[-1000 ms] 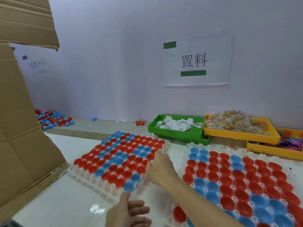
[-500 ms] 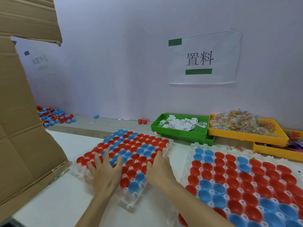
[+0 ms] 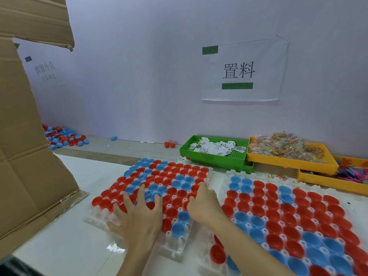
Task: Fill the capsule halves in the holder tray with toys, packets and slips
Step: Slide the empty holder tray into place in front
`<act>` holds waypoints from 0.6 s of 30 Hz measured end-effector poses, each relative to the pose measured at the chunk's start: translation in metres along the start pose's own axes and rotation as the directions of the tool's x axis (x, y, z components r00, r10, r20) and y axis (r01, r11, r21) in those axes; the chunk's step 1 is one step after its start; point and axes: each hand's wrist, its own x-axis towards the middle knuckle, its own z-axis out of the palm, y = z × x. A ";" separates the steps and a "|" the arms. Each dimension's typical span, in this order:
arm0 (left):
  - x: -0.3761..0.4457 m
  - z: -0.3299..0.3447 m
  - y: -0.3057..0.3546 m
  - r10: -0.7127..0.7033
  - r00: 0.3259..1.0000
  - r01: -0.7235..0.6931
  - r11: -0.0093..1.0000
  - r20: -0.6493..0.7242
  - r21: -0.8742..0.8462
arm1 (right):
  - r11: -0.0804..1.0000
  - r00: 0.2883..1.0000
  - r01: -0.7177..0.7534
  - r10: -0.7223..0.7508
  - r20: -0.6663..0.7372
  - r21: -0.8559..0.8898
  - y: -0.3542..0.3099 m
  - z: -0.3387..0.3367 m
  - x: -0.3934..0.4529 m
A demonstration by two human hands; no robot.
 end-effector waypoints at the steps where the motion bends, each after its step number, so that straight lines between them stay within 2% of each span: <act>1: -0.003 0.000 0.000 0.001 1.000 -0.001 1.000 0.000 -0.001 | 1.000 1.000 -0.007 0.007 0.009 -0.010 0.001 -0.002 -0.002; 12: -0.028 -0.005 0.009 -0.041 0.998 0.038 0.997 0.054 0.063 | 0.999 0.999 -0.036 0.037 0.009 -0.023 0.012 -0.015 -0.023; 18: -0.029 -0.011 0.011 -0.032 0.999 0.033 0.999 0.043 -0.021 | 0.999 0.999 0.017 -0.015 0.044 -0.049 0.003 -0.033 -0.037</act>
